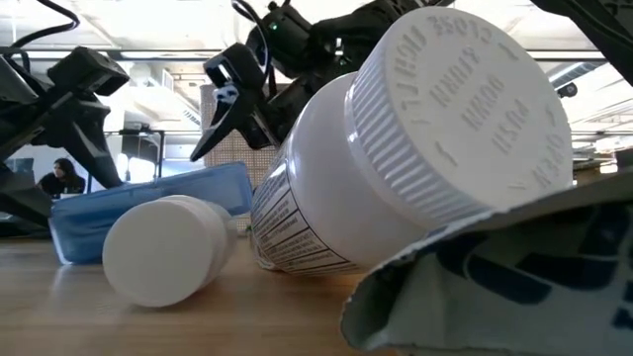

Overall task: Pick & place medical supplies in basket/bin
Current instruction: Put the blue first aid kit into the white bin

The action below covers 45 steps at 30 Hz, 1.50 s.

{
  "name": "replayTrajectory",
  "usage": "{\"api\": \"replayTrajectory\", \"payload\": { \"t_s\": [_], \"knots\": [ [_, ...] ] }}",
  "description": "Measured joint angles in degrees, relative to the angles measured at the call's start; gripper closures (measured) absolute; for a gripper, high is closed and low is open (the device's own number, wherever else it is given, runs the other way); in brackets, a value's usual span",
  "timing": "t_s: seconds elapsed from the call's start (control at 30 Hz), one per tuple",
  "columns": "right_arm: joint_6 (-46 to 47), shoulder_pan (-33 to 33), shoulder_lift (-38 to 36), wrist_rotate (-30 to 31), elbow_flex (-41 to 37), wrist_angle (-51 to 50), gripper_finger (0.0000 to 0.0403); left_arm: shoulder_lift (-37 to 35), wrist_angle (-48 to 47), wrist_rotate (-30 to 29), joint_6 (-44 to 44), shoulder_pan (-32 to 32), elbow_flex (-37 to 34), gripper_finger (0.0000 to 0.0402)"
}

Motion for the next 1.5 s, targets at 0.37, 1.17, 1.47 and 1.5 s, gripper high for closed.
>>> {"api": "replayTrajectory", "payload": {
  "t_s": [0.37,1.17,1.47,1.5],
  "knots": [
    [-0.64,-0.25,-0.49,-2.56,1.84,-1.63,0.0087,0.0,-0.29,-0.12,3.06,0.0,-0.28,0.0173],
    [-4.6,0.89,-1.98,-1.57,7.97,-9.66,0.0088,-0.55,0.23,-4.47,3.35,0.87,-4.24,0.0173],
    [-0.86,0.2,-2.19,0.16,10.35,-10.74,0.0087,-0.94,1.61,-4.55,4.84,0.87,-4.26,0.0172],
    [-0.53,0.21,-2.19,0.3,11.32,-11.05,0.0087,-1.18,2.1,-4.37,6.02,0.87,-4.17,0.0172]
  ]
}}
